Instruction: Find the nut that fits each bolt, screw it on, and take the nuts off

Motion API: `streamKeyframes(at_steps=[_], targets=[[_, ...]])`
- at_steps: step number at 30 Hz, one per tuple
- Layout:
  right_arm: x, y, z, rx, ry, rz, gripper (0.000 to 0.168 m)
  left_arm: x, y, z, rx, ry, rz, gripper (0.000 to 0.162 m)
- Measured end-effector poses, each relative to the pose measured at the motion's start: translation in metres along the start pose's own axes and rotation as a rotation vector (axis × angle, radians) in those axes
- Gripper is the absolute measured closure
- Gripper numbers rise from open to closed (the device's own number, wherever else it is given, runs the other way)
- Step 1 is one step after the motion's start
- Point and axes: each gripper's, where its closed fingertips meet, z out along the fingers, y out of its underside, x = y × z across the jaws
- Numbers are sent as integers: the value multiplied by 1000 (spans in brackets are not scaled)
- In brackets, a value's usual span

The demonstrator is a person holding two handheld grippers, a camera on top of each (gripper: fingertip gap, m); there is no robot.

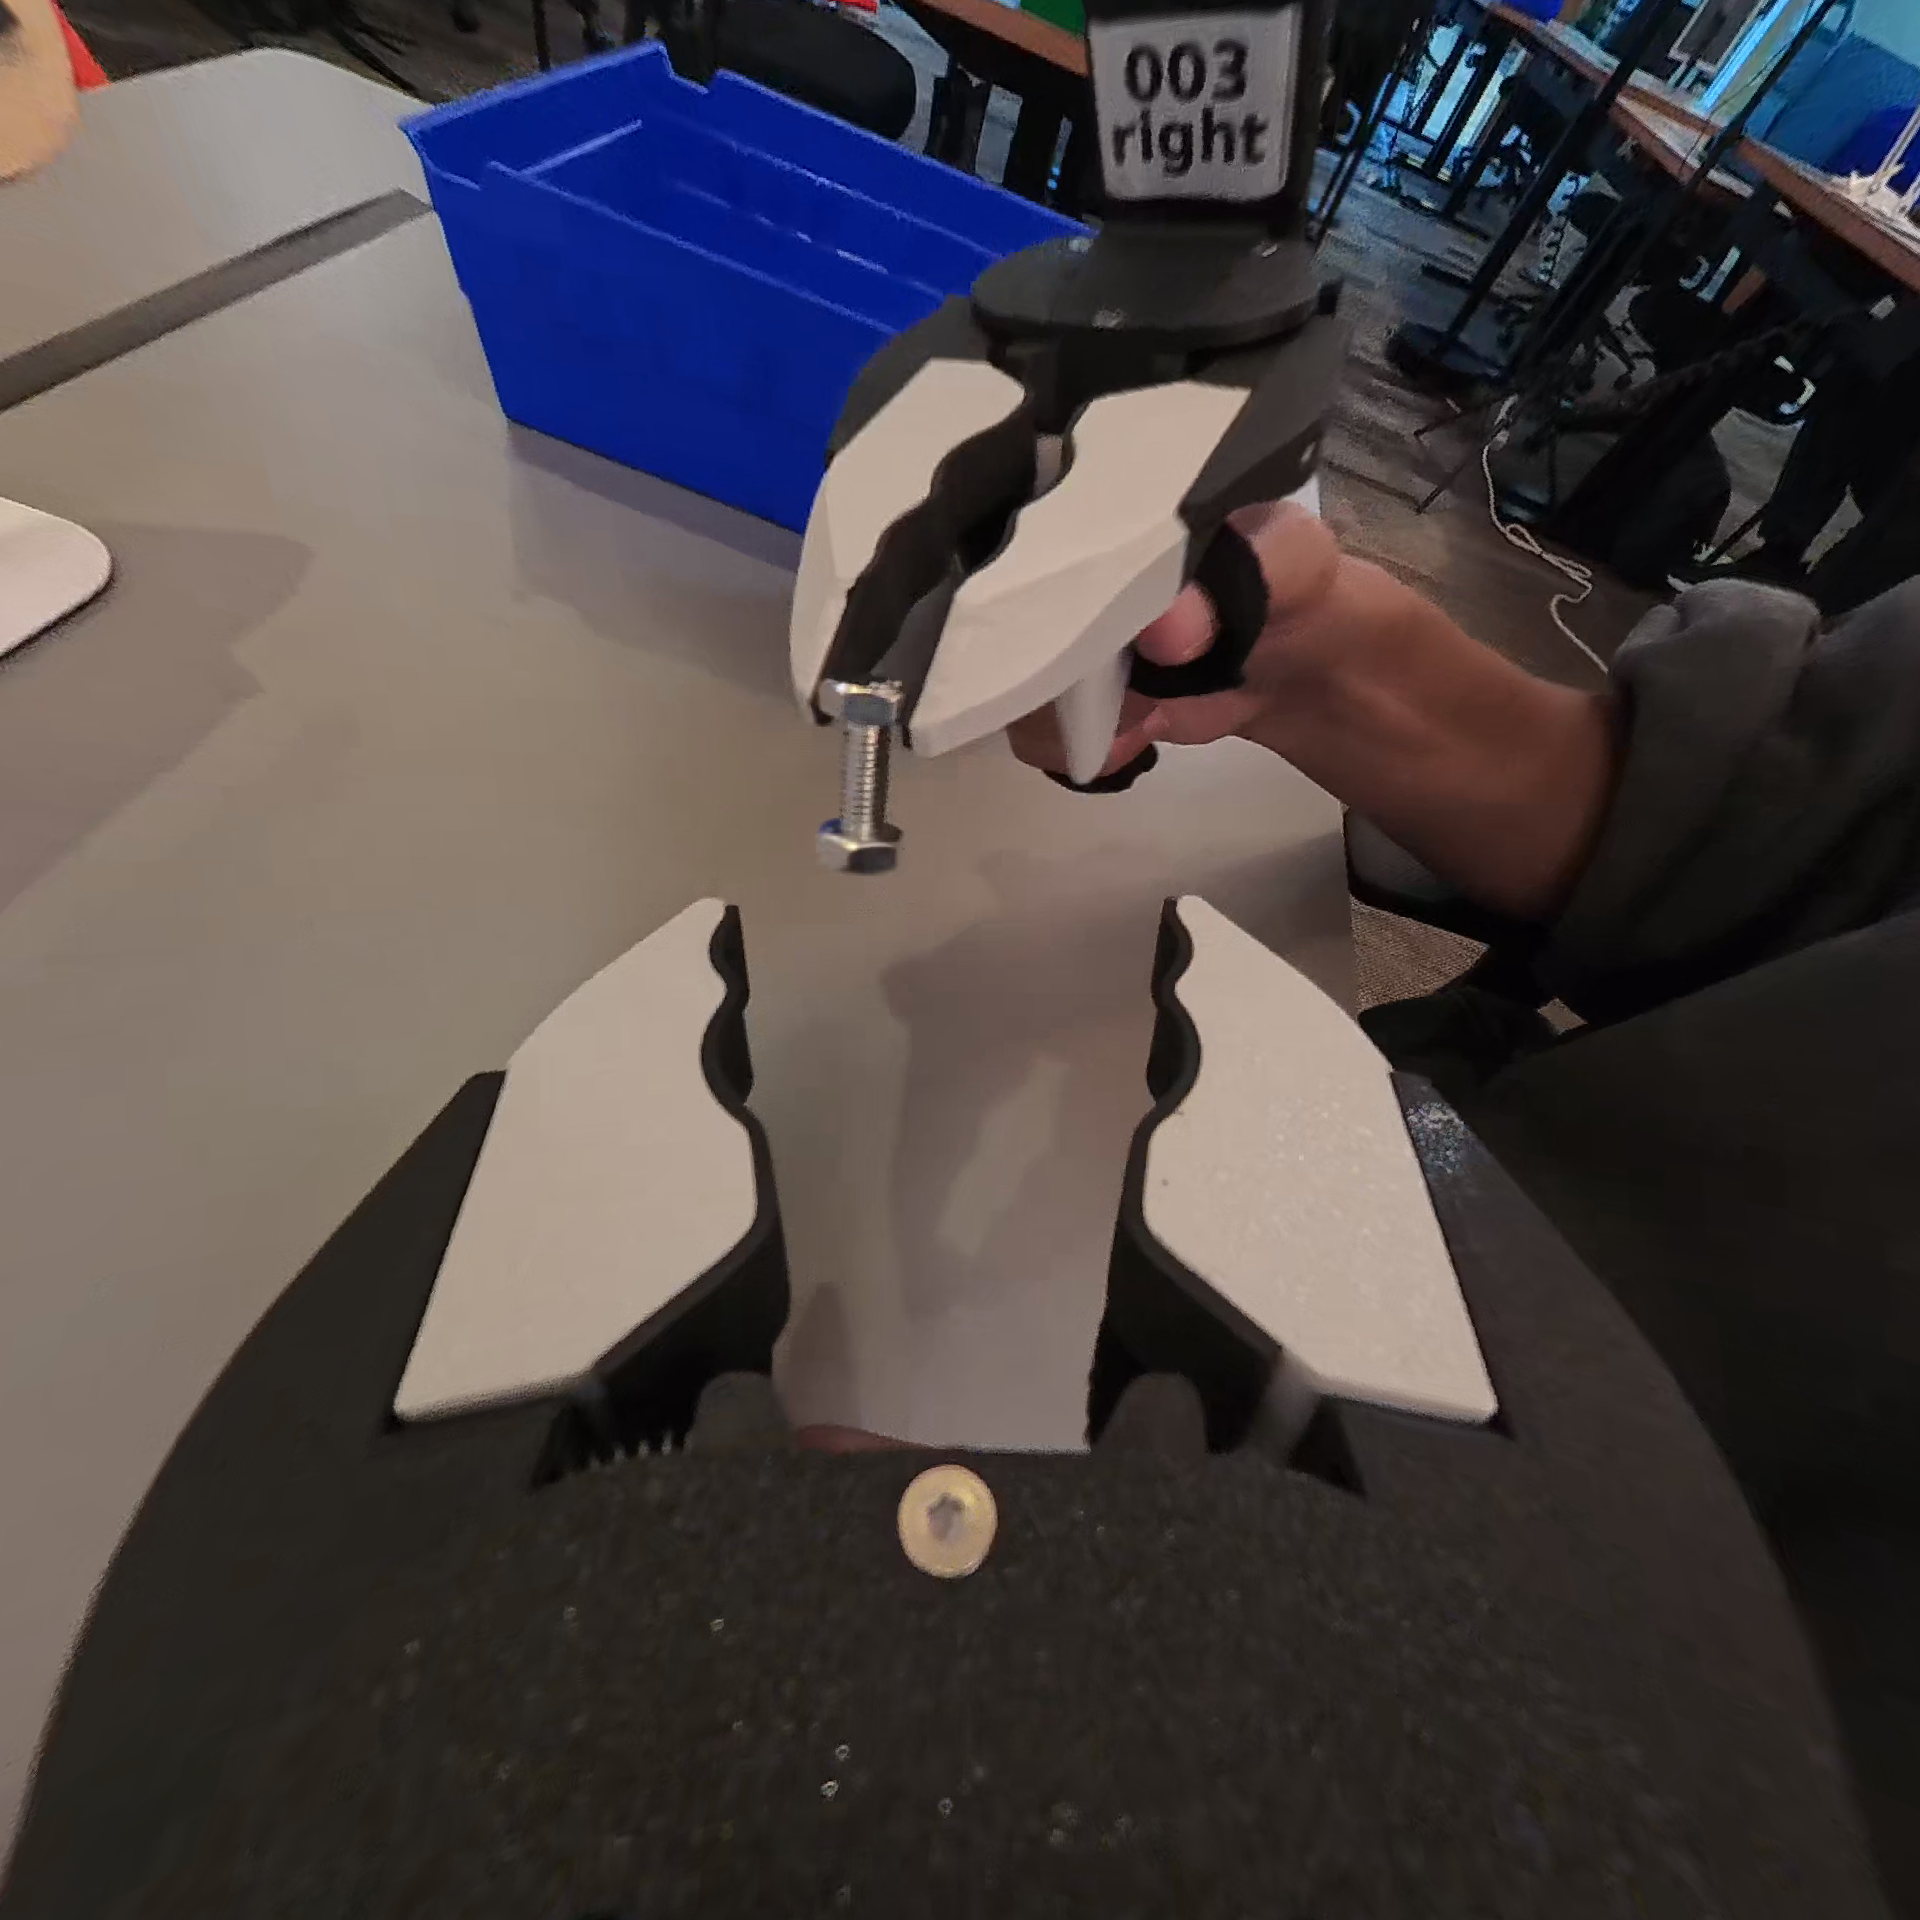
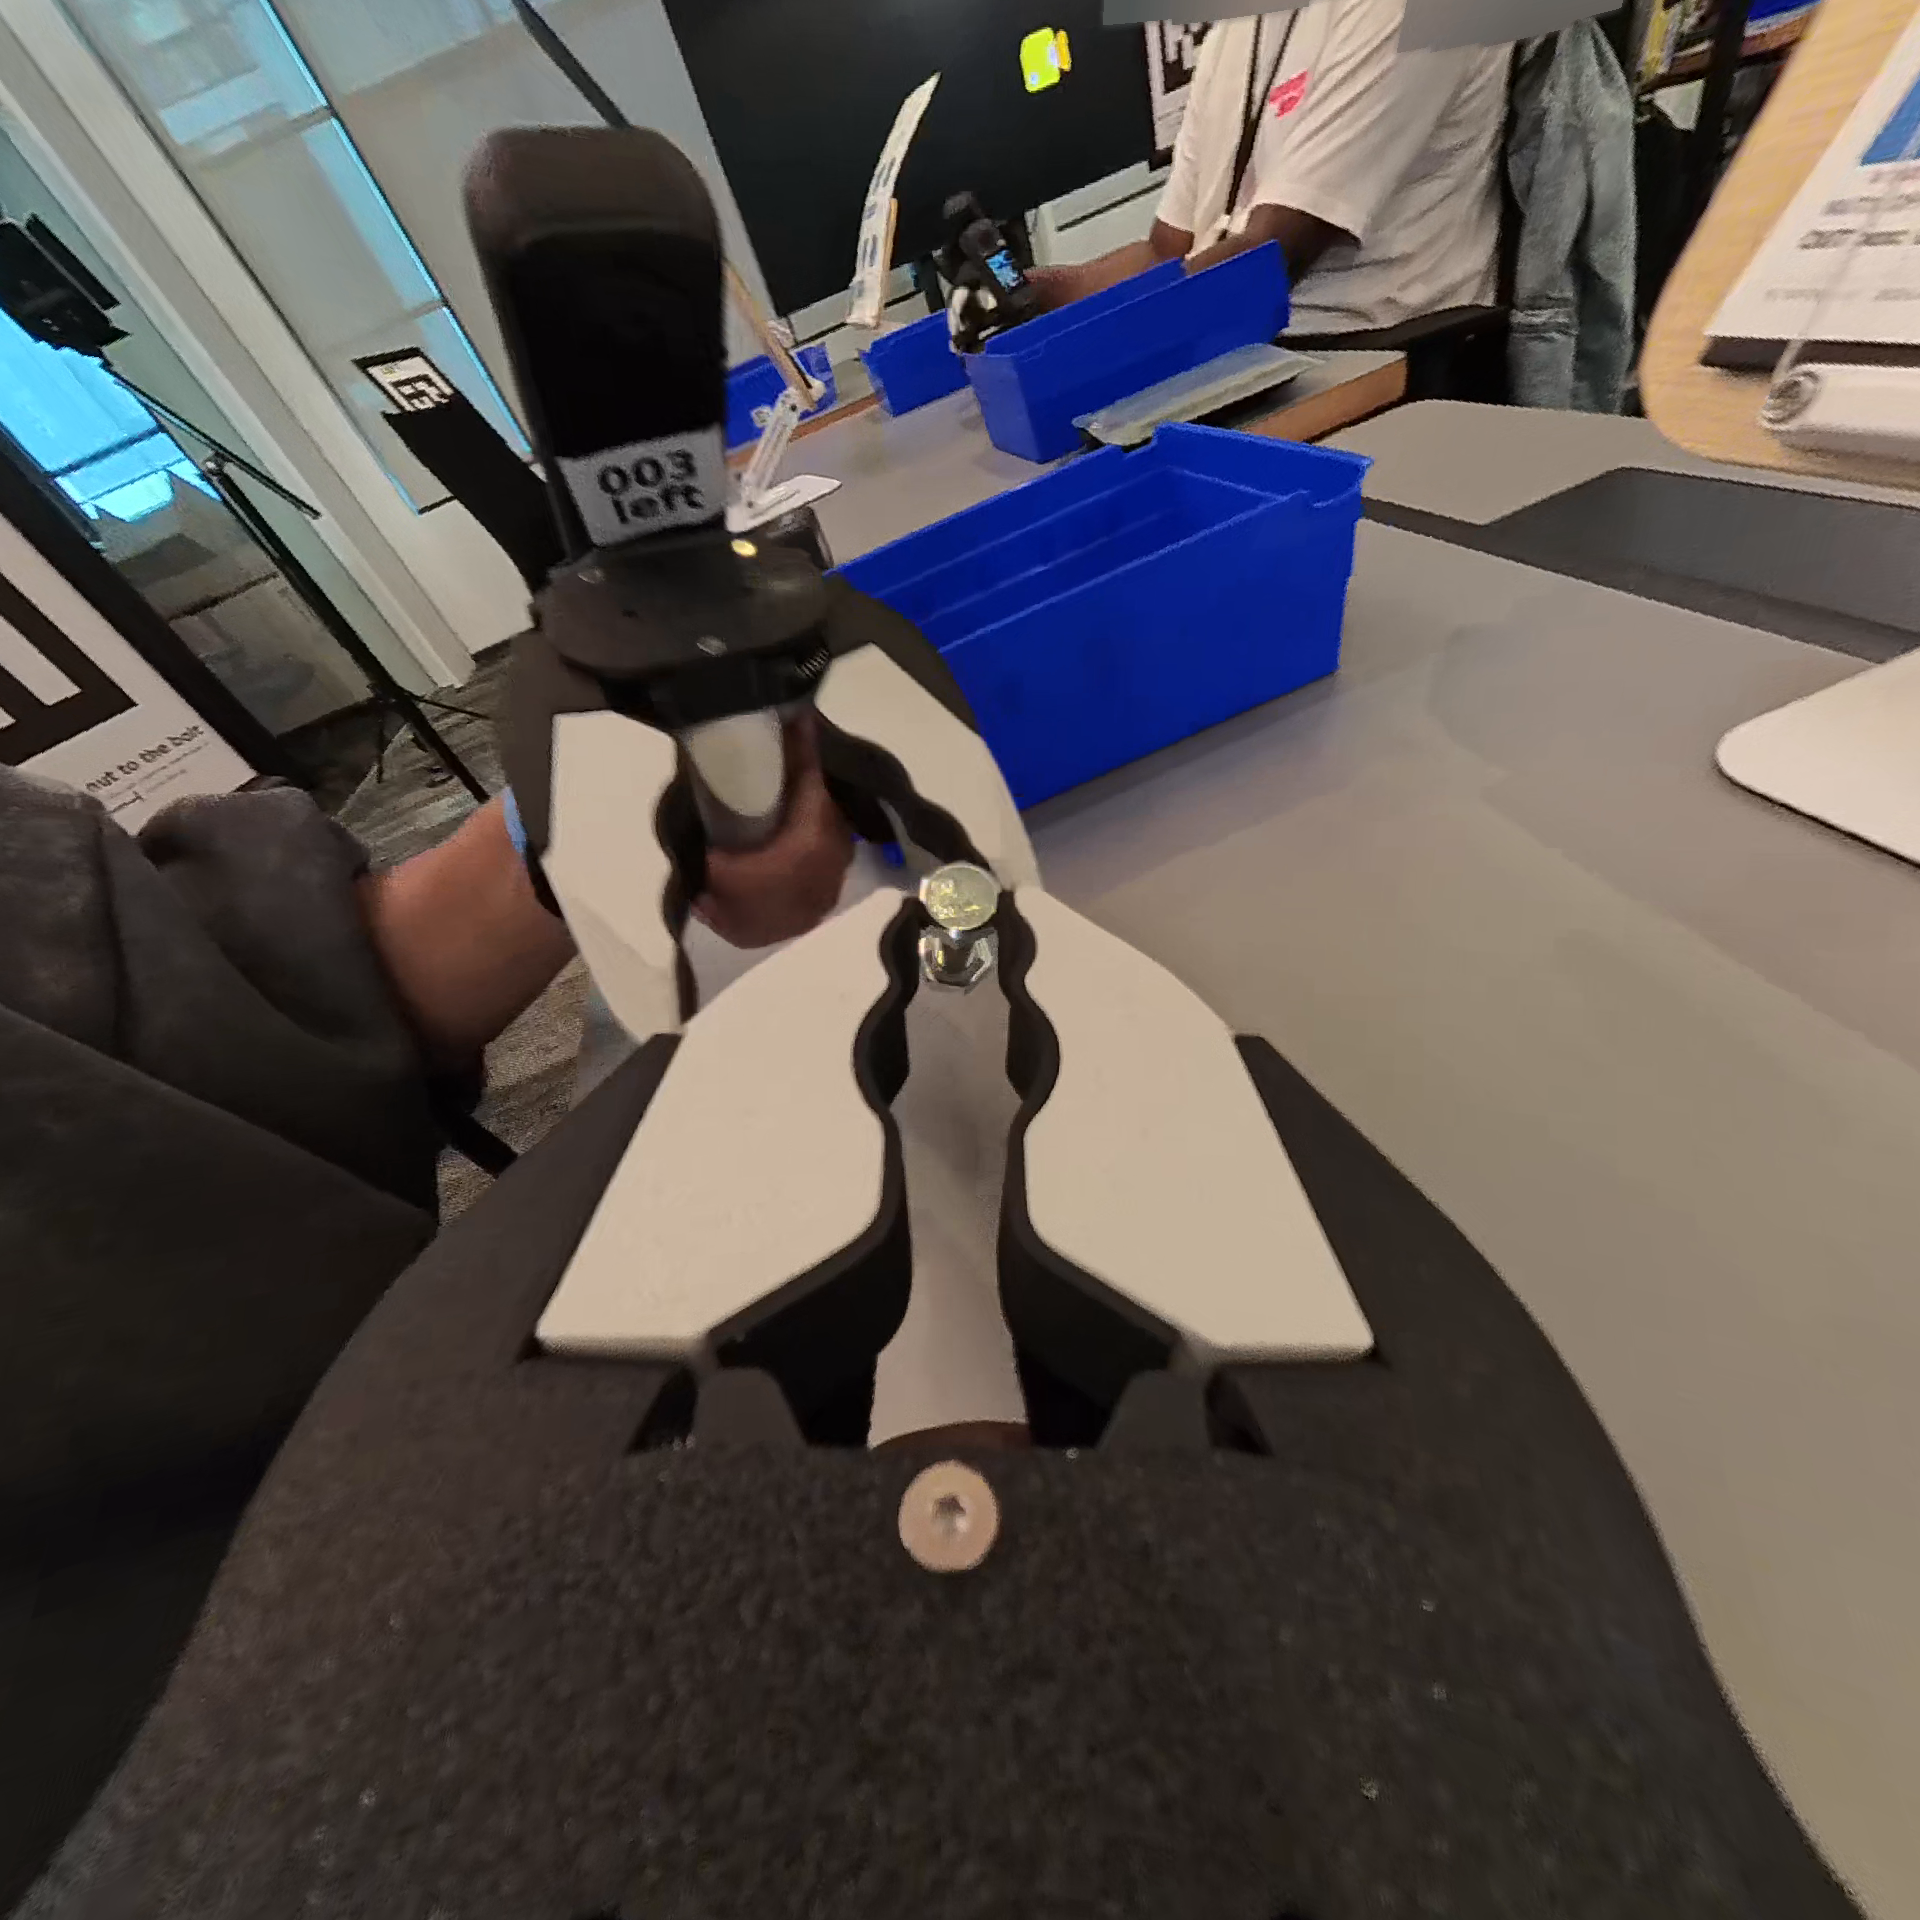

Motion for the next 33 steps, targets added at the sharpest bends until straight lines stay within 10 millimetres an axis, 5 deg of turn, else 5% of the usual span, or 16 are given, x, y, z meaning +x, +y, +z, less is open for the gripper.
streamKeyframes(at_steps=[9,17,25,33], targets=[[-23,-7,15,18,-71,-15,154,13,11,27,-50,40,24,86],[3,2,1,-10,15,-4,154,-3,3,0,0,7,-17,89],[-22,-6,15,22,-73,-6,154,13,9,22,-44,47,24,85],[1,-1,2,16,-8,13,154,3,1,3,3,32,-11,90]])
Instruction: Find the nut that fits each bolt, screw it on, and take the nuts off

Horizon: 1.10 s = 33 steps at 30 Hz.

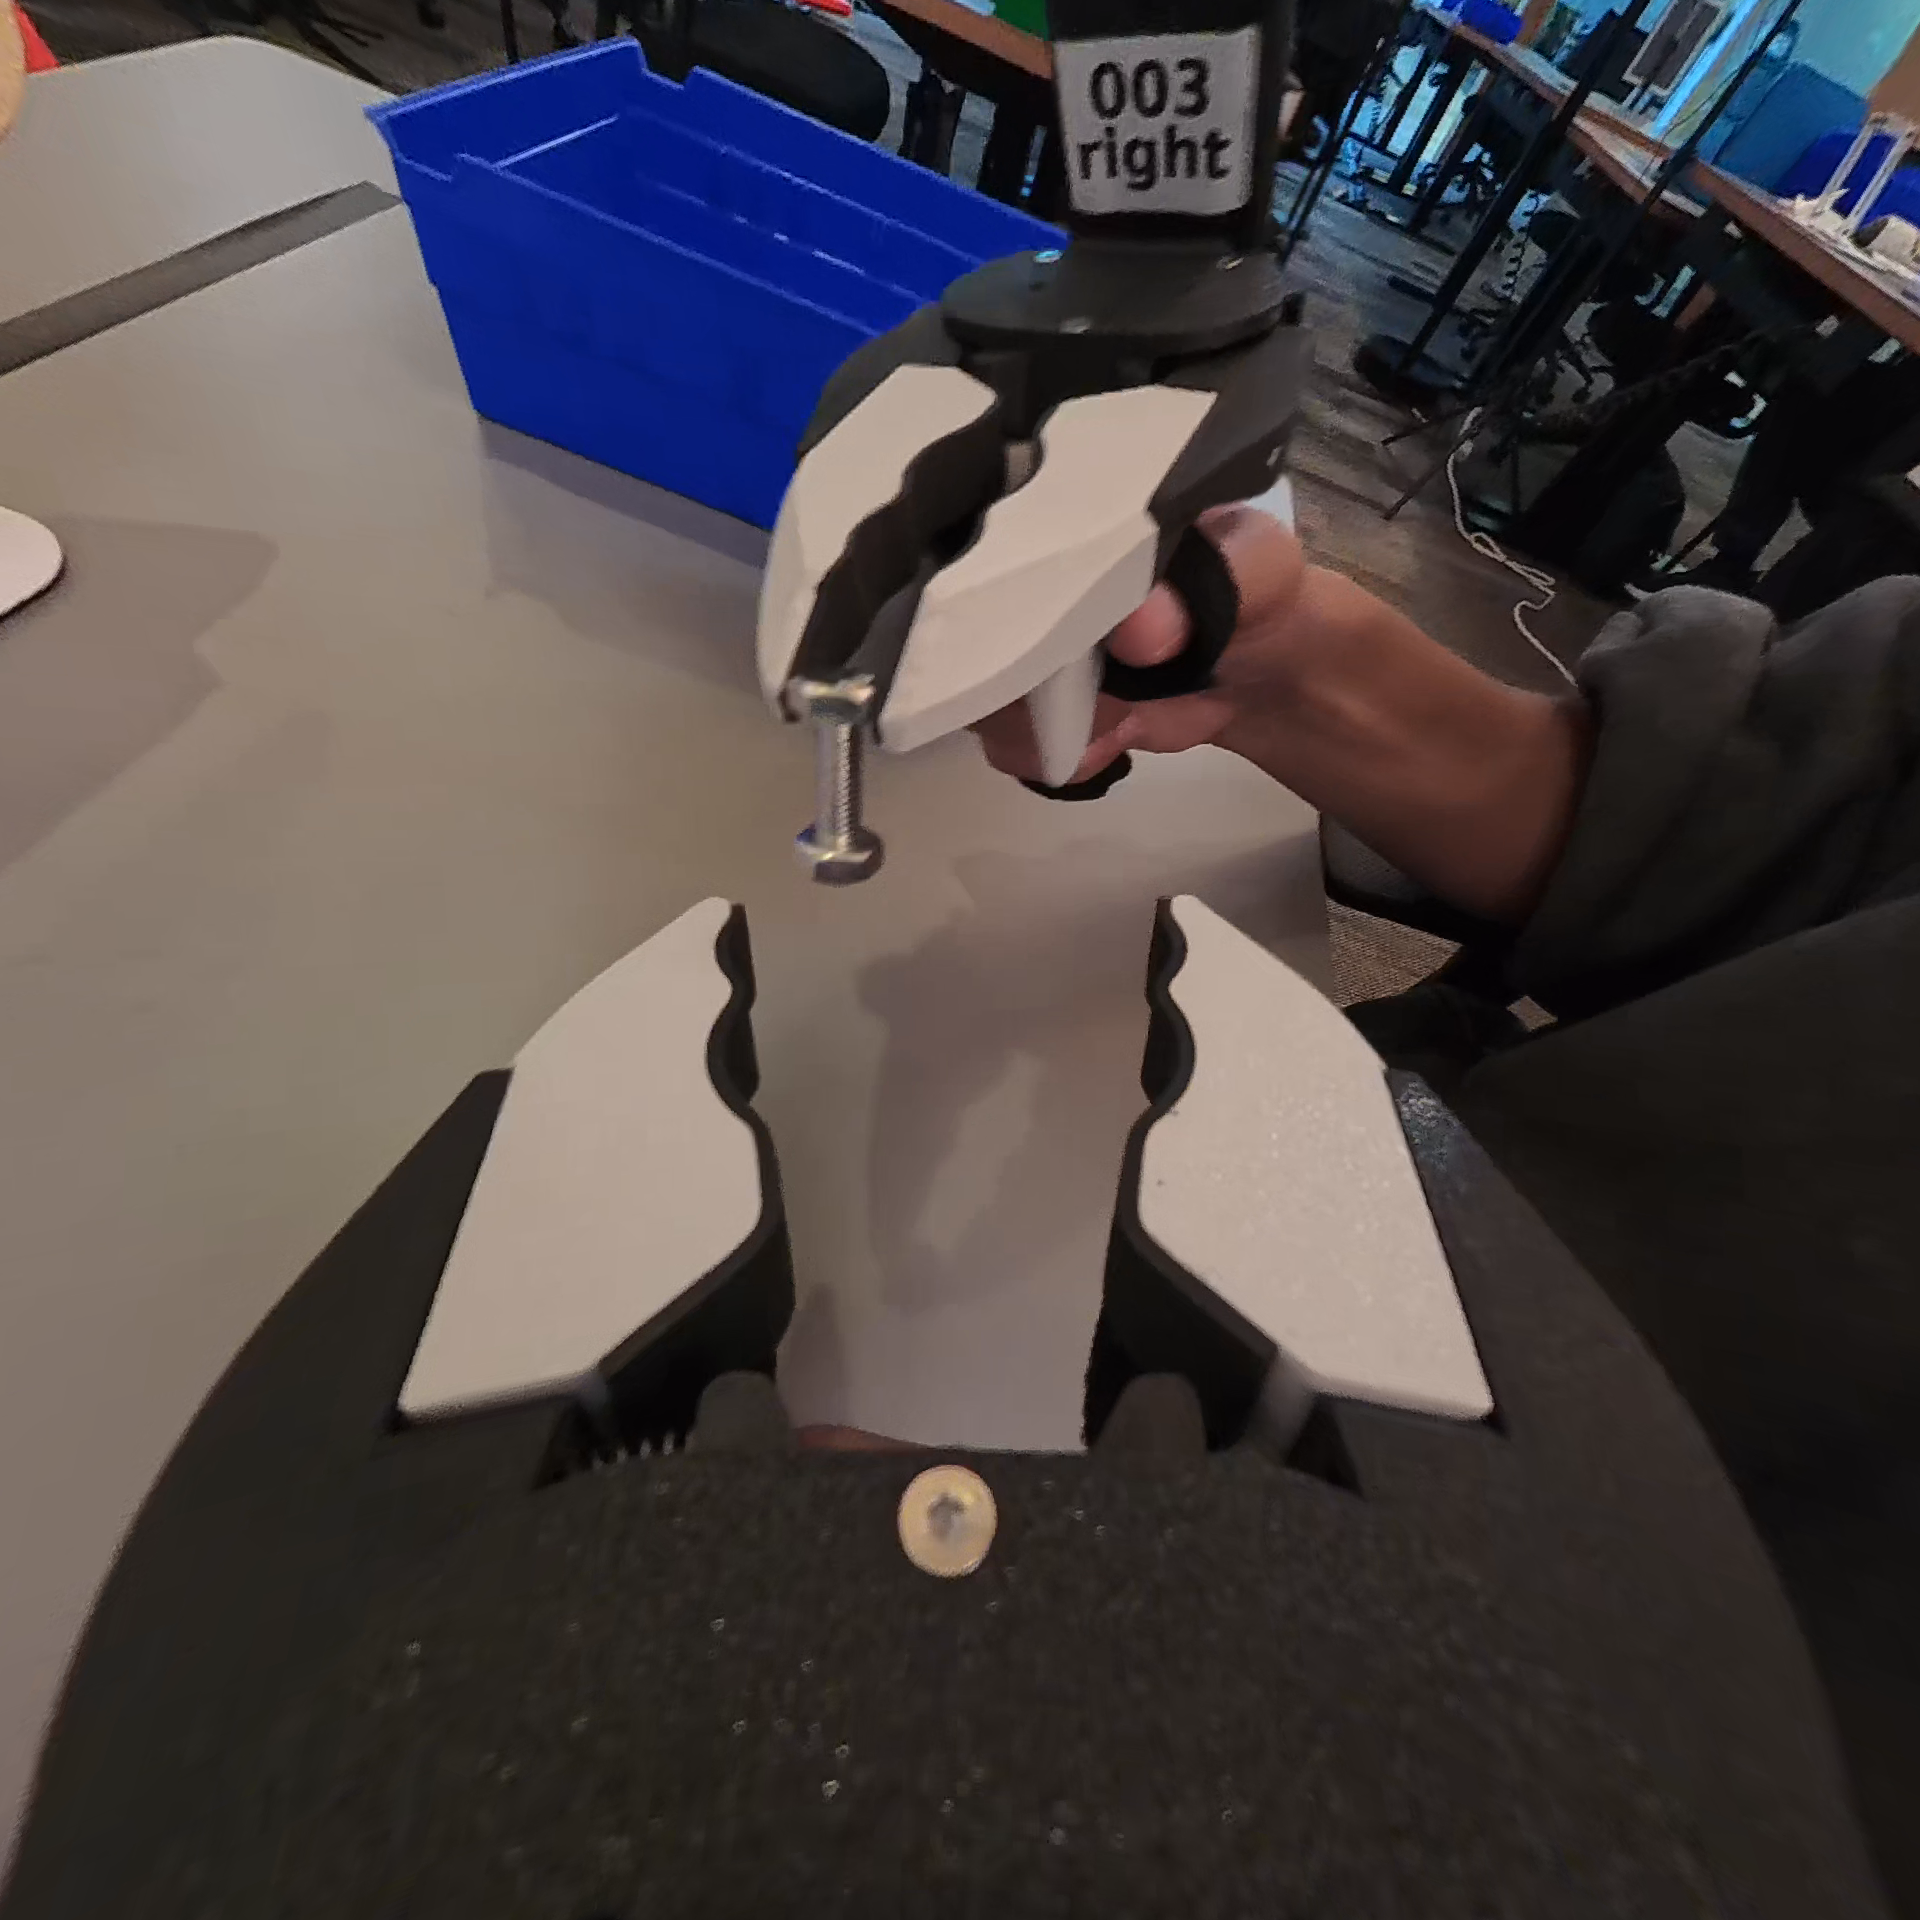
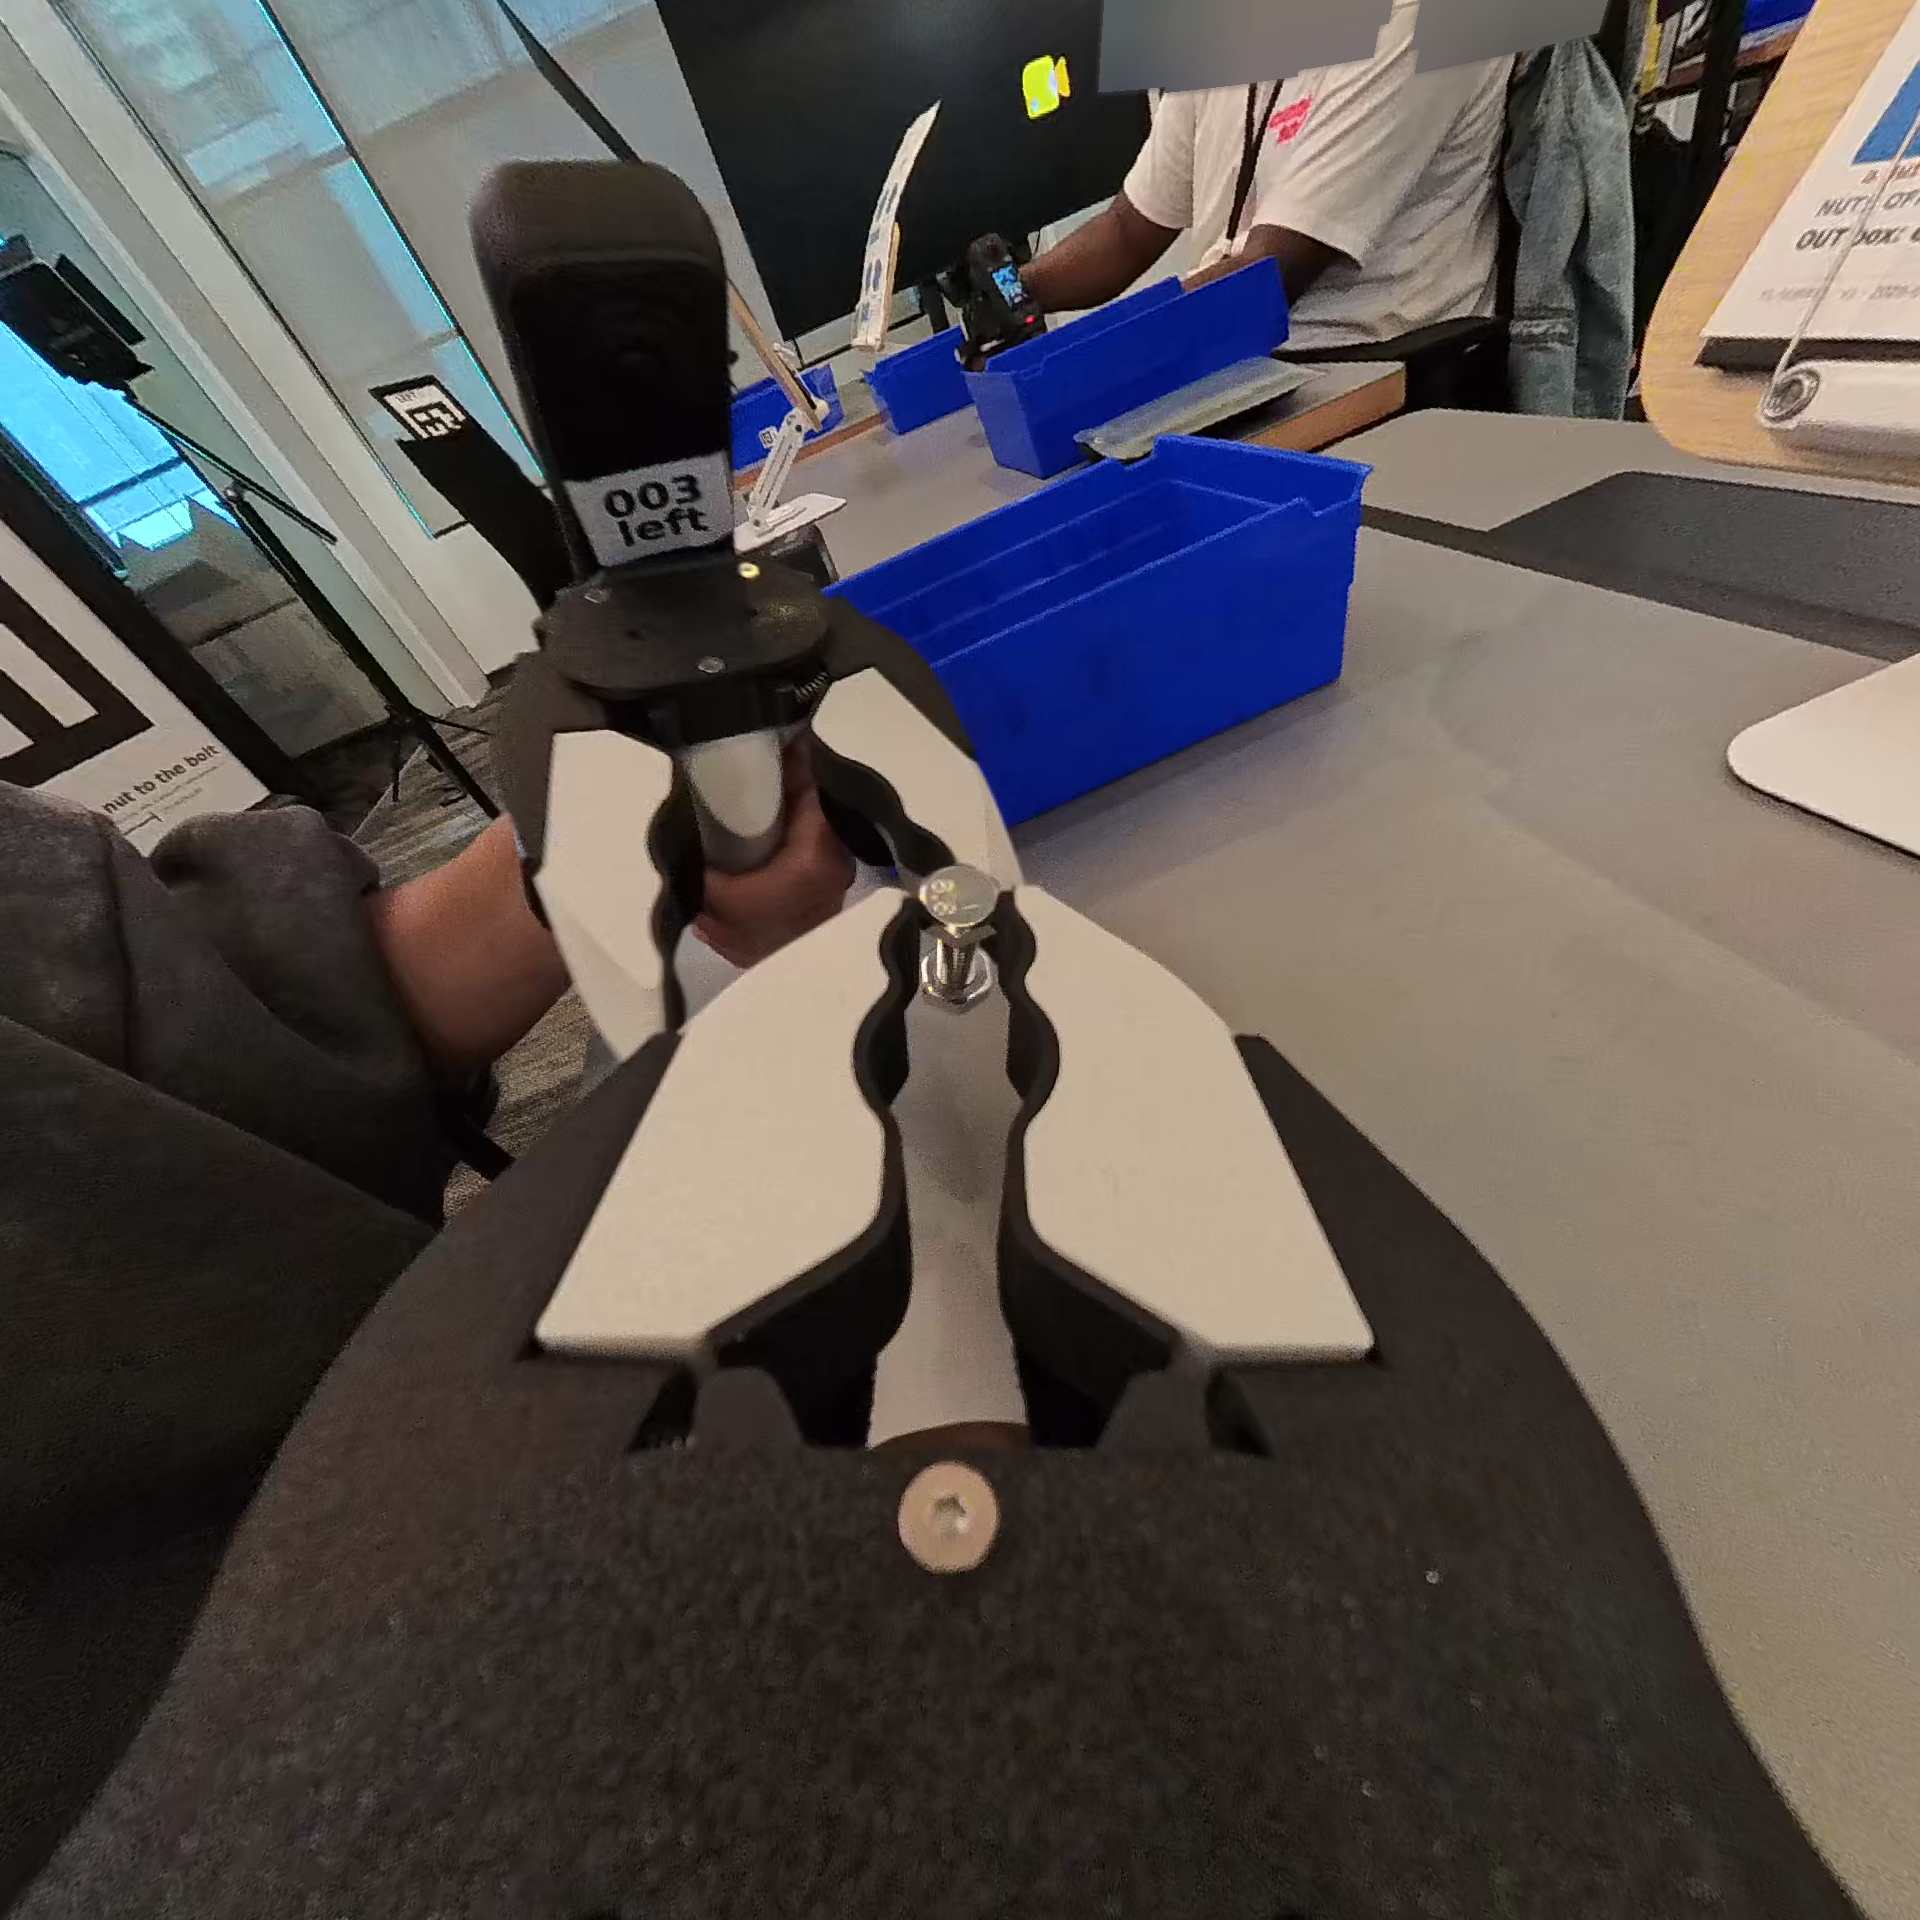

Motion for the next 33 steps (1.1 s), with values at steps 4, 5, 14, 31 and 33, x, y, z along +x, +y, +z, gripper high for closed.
streamKeyframes(at_steps=[4,5,14,31,33], targets=[[-14,-4,10,22,-55,11,154,12,-1,15,-2,40,14,86],[-19,-5,13,25,-71,10,154,13,1,18,-17,40,18,85],[-14,-13,-3,38,-45,10,154,-18,1,6,-5,-135,71,103],[-45,-6,-7,17,-232,-111,154,27,-14,-13,113,300,-129,146],[-56,1,-12,-2,-271,-242,154,41,-18,-20,136,454,-216,146]])
